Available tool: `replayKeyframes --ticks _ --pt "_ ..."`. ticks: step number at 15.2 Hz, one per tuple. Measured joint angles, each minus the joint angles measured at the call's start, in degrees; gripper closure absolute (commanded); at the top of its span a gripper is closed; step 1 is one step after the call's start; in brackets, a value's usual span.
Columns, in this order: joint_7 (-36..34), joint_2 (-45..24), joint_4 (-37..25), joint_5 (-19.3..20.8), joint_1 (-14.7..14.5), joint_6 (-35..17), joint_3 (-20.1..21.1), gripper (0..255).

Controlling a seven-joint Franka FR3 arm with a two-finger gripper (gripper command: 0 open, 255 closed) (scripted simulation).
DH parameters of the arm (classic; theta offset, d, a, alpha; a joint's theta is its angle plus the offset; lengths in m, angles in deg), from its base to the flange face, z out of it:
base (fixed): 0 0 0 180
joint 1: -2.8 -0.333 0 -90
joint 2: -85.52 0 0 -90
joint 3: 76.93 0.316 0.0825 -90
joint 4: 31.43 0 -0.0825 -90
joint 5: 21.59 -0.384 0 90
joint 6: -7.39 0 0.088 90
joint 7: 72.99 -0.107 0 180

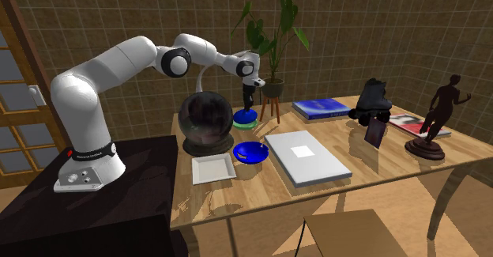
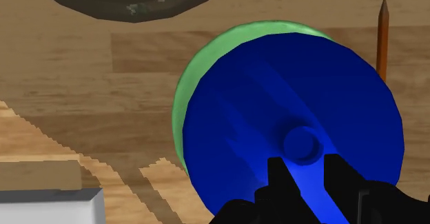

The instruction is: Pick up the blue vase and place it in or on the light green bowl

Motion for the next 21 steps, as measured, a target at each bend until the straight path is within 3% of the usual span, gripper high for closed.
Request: replayKeyframes --ticks 3,4,10,15,21 --pt "0.02 0.00 0.05 0.00 0.01 -0.06 0.00 255" --pt "0.02 -0.01 0.03 0.00 0.01 -0.06 0.00 0" --pt "0.02 -0.01 -0.01 0.00 0.01 -0.05 0.00 0" --pt "-0.05 2.67 -1.74 0.04 0.30 4.28 -0.03 0" --pt "-0.07 2.39 -2.96 0.06 0.33 5.31 -0.04 0"
